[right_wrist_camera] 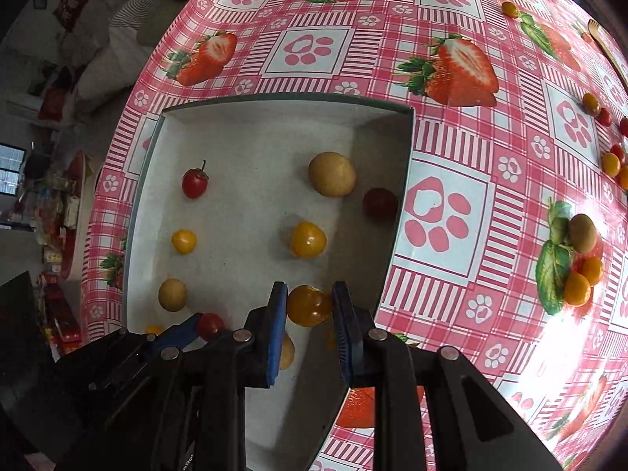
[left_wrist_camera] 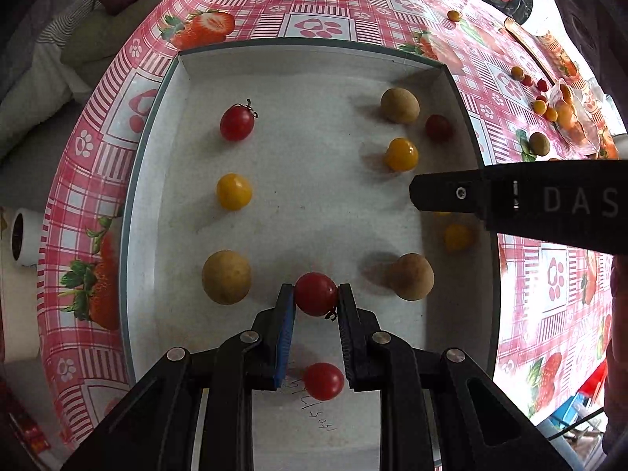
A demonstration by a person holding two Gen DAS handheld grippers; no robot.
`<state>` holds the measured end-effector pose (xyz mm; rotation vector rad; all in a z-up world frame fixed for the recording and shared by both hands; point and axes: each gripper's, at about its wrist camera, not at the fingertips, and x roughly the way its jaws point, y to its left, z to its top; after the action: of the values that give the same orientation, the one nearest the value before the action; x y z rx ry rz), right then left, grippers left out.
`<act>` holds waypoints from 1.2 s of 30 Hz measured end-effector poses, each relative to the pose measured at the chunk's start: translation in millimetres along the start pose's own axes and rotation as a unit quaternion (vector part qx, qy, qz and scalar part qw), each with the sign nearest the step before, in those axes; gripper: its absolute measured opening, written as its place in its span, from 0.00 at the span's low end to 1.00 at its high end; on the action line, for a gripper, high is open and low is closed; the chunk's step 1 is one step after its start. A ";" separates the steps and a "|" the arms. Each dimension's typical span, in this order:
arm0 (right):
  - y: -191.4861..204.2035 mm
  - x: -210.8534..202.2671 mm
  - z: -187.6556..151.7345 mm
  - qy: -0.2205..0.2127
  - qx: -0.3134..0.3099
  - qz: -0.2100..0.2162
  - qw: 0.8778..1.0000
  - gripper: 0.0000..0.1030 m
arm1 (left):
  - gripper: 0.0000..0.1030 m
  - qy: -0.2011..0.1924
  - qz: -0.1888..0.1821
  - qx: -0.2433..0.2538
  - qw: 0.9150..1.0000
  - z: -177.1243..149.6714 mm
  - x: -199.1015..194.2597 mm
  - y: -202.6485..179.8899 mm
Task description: Organize fruits
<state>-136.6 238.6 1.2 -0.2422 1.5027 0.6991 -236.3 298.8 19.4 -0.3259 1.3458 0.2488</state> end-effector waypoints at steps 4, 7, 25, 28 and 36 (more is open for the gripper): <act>2.2 15.2 3.6 0.017 -0.003 -0.010 1.000 0.25 | 0.22 -0.001 0.002 0.003 1.000 -1.1 0.2 -1.0; 6.7 18.0 5.1 0.014 -0.013 -0.021 1.000 0.26 | 0.23 0.002 0.005 0.003 1.000 -2.1 0.6 -1.6; 8.5 -70.0 -34.0 -0.024 0.002 -0.021 0.999 0.81 | 1.00 -0.028 0.035 0.005 0.999 -15.7 -56.1 4.8; 11.0 -85.3 -46.7 -0.030 -0.007 -0.044 0.999 0.82 | 1.00 -0.034 0.033 0.004 0.999 -19.3 -67.0 9.3; 19.7 -109.1 -65.4 -0.044 -0.027 -0.089 0.995 1.00 | 1.00 -0.036 0.073 0.004 0.997 -13.9 -88.0 9.4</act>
<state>-192.8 187.9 105.3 -0.3772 1.3598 0.6011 -270.6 303.3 102.0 -0.2091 1.3010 0.3738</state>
